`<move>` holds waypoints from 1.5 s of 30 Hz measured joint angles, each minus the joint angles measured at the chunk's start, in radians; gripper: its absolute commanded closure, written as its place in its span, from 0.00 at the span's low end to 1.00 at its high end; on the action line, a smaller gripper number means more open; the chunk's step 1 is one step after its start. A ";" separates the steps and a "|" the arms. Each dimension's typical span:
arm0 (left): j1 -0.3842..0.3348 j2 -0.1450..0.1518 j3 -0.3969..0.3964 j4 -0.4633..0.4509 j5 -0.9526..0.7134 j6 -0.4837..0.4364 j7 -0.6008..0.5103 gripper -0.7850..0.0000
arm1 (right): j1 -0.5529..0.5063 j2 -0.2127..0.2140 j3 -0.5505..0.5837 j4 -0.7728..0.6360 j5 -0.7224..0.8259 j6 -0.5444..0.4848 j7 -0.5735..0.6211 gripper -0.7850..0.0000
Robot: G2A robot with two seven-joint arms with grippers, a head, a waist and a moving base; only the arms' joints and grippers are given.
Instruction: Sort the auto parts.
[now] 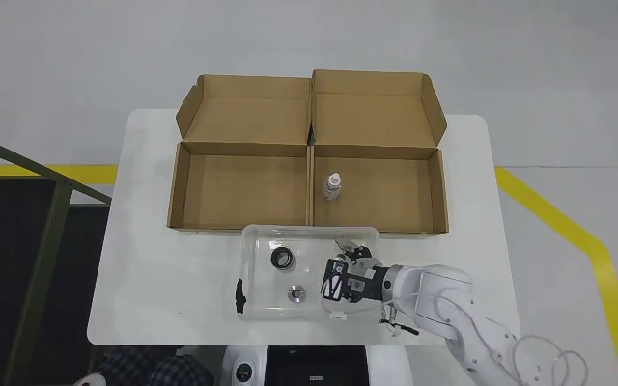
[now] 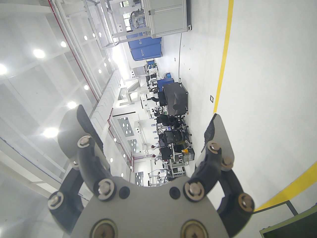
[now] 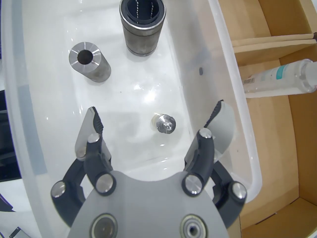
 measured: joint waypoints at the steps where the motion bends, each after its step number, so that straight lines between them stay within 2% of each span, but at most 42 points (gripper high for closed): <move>1: 0.000 0.000 0.000 0.000 0.000 0.000 0.000 0.00 | 0.002 -0.001 -0.003 0.002 -0.001 0.006 0.009 0.17; 8: 0.000 0.000 0.000 0.000 0.000 0.000 0.000 0.00 | 0.023 -0.007 -0.033 0.016 -0.021 0.053 0.080 0.28; 9: 0.000 0.000 0.000 0.000 0.000 0.000 0.000 0.00 | 0.027 -0.009 -0.038 0.019 -0.023 0.060 0.088 0.32; 10: 0.000 0.000 0.000 0.000 0.000 0.000 0.000 0.00 | 0.030 -0.009 -0.041 0.022 -0.025 0.064 0.094 0.47; 11: 0.000 0.000 0.000 0.000 0.000 0.000 0.000 0.00 | 0.033 -0.010 -0.045 0.026 -0.027 0.068 0.099 0.53; 17: 0.000 0.000 0.000 0.000 0.000 0.000 0.000 0.00 | 0.053 -0.016 -0.066 0.048 -0.028 0.081 0.126 0.57; 19: 0.000 0.000 0.000 0.000 0.000 0.000 0.000 0.00 | 0.061 -0.018 -0.072 0.055 -0.026 0.084 0.135 0.69; 20: 0.000 0.000 0.000 0.000 0.000 0.000 0.000 0.00 | 0.064 -0.019 -0.074 0.056 -0.025 0.087 0.138 0.80; 21: 0.000 0.000 0.000 0.000 0.000 0.000 0.000 0.00 | 0.067 -0.020 -0.077 0.058 -0.024 0.090 0.141 1.00; 35: 0.000 0.000 0.000 0.000 0.000 0.000 0.000 0.00 | 0.051 -0.017 -0.069 -0.014 0.007 0.058 0.122 1.00; 41: 0.000 0.000 0.000 0.000 0.000 0.000 0.000 0.00 | 0.024 -0.011 -0.028 -0.035 0.077 0.043 0.003 1.00; 45: 0.000 0.000 0.000 0.000 0.000 0.000 0.000 0.00 | 0.008 -0.007 0.011 -0.012 0.149 0.015 -0.121 1.00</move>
